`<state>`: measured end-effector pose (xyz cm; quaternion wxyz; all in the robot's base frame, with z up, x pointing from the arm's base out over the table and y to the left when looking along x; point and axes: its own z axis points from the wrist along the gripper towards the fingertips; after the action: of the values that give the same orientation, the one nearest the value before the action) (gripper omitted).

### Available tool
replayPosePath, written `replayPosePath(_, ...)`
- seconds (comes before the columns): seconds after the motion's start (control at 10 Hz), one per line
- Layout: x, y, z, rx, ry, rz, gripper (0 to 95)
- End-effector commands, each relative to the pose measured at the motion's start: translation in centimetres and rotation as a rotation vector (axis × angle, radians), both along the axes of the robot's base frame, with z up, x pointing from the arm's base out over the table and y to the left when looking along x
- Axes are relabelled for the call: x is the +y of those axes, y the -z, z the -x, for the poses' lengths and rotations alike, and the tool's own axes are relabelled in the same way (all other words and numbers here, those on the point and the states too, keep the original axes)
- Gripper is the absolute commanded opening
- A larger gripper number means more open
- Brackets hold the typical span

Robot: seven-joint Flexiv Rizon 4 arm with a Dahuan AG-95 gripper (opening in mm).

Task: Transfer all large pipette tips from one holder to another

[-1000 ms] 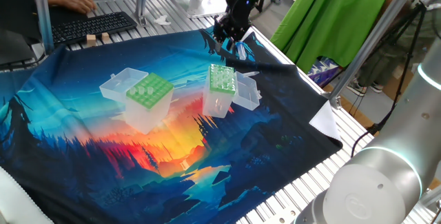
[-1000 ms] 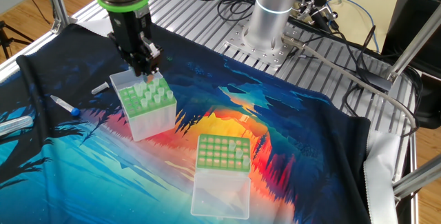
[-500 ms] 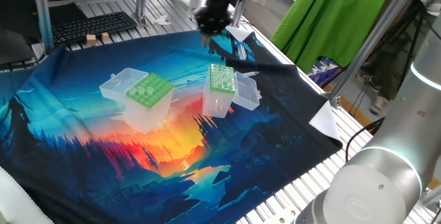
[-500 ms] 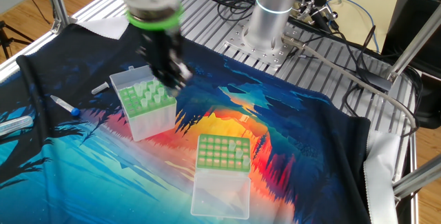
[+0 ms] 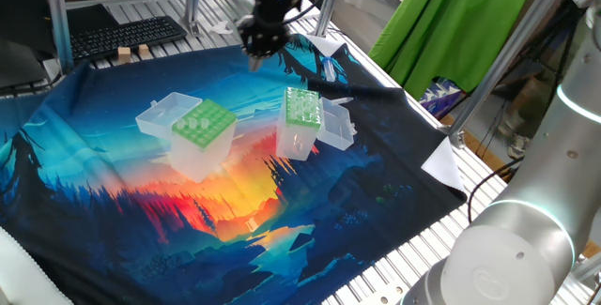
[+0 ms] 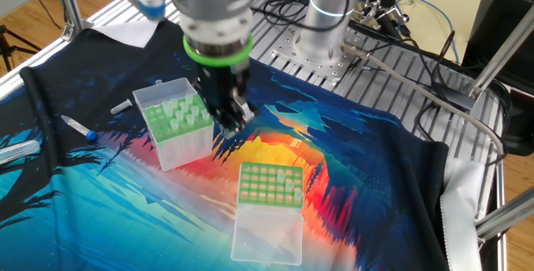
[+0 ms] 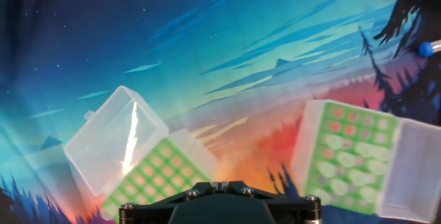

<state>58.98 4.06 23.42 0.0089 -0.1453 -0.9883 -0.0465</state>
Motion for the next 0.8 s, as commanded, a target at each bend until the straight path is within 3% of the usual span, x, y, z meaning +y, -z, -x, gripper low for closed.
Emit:
replayPosePath(0.1, 0.6, 0.5, 0.3, -0.014, 0.017, 0.01, 0.0)
replayPosePath(0.4, 1.1, 1.2, 0.4, -0.01, 0.038, 0.012, 0.0)
replayPosePath(0.8, 1.9, 1.2, 0.6, -0.015, 0.051, 0.021, 0.0)
